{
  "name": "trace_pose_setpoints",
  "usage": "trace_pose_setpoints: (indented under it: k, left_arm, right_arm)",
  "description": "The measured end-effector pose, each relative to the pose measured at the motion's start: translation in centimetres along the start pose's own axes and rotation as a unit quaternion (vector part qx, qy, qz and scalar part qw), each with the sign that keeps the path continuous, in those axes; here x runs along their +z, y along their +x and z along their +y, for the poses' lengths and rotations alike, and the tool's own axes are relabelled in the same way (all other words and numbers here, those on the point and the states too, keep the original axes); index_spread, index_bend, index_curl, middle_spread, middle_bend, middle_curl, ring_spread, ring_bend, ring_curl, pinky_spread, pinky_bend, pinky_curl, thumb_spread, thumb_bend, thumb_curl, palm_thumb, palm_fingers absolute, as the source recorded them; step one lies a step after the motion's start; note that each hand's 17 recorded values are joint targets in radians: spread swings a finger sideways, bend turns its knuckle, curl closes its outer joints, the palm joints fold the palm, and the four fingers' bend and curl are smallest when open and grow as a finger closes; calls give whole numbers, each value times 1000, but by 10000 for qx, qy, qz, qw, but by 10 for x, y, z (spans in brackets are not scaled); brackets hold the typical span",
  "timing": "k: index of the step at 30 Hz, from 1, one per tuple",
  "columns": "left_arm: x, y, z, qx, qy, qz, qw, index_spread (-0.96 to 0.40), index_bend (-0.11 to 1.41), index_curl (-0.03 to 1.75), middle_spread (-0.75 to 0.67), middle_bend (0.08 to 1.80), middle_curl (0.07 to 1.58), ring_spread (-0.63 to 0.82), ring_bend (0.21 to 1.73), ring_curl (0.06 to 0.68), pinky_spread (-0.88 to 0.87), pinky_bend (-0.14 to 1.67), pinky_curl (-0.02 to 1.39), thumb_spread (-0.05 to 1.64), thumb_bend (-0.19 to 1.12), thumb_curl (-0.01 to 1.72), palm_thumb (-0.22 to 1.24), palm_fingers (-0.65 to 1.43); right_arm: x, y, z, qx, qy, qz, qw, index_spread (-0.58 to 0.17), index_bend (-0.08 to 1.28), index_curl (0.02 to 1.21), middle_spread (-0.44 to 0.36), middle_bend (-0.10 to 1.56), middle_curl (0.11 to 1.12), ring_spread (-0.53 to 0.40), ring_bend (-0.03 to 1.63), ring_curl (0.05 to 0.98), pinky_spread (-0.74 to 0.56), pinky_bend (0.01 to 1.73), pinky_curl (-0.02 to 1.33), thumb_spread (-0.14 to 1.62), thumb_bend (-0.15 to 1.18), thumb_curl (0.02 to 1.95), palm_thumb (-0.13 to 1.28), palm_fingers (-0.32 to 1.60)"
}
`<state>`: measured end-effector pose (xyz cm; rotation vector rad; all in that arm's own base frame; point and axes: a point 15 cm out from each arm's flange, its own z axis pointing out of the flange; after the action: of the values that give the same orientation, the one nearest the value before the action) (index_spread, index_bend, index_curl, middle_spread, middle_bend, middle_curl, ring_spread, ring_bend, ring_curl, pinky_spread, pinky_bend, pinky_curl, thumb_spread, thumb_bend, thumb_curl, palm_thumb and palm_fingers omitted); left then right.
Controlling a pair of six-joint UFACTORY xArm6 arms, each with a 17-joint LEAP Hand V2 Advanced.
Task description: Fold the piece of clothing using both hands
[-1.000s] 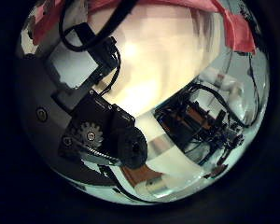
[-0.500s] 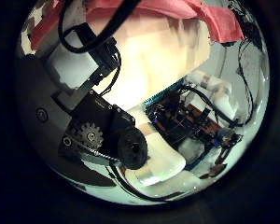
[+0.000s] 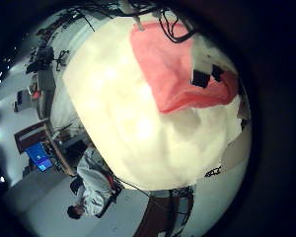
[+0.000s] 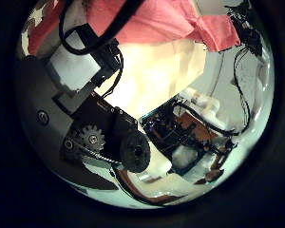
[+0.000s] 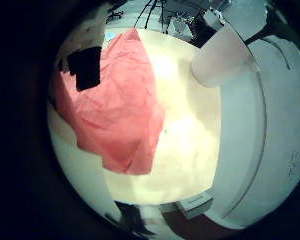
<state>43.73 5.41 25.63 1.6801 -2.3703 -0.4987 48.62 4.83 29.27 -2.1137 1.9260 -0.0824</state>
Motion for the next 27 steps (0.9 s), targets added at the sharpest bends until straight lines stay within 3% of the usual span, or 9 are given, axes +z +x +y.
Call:
trace_pose_setpoints:
  k: [12, 21, 27]
  left_arm:
    - [-3, -32, -60, -452, 236, 270, 9983, -655, 341, 755, -584, 847, 556, -616, 738, 397, -774, 901, 449, 1163, -8, 625, 971, 1125]
    - [0, -32, -93, -586, 468, 324, 9967, -658, 333, 768, -575, 844, 557, -615, 735, 400, -771, 889, 452, 1171, -8, 629, 972, 1122]
    - [2, -33, -97, -654, 482, 320, 9962, -660, 327, 773, -576, 840, 558, -617, 729, 399, -773, 880, 453, 1181, -9, 628, 966, 1117]
  right_arm:
    - [31, 20, -63, 477, 125, 41, 9988, -252, 1096, 809, -148, 1243, 804, -226, 1322, 704, -293, 1105, 979, 1324, -10, 450, 1069, 1116]
    - [51, 36, -91, 658, 194, 76, 9976, -250, 1103, 805, -148, 1246, 800, -226, 1322, 703, -291, 1099, 989, 1332, -9, 455, 1040, 1117]
    - [56, 39, -96, 649, 214, 106, 9976, -247, 1093, 798, -146, 1244, 794, -225, 1317, 702, -295, 1101, 994, 1338, -16, 454, 999, 1116]
